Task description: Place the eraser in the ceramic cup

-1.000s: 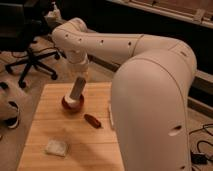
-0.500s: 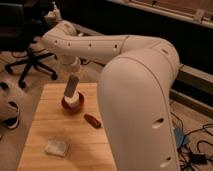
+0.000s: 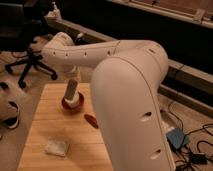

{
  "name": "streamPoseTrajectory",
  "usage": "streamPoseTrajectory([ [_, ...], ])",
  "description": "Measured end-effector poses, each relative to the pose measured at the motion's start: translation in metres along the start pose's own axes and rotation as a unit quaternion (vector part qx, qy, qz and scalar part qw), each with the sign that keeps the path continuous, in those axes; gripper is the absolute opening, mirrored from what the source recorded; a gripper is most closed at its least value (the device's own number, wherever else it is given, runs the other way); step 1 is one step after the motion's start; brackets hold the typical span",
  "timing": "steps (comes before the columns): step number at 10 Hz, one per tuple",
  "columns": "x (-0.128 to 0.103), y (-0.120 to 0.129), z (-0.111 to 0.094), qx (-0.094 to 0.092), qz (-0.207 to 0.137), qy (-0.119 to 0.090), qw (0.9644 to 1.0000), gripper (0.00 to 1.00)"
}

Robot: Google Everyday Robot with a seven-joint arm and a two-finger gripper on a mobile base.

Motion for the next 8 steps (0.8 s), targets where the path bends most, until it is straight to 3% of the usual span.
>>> streamPoseTrajectory([
  [3, -0.0009, -0.001, 0.0086, 0.022, 0.001, -0.021, 0.9995, 0.37],
  [6, -0.0011, -0.0008, 0.0106, 0.031, 0.007, -0.038, 0.9987, 0.68],
  [8, 0.0047, 0.005, 0.0146, 0.033, 0.008, -0.043, 0.9985, 0.8],
])
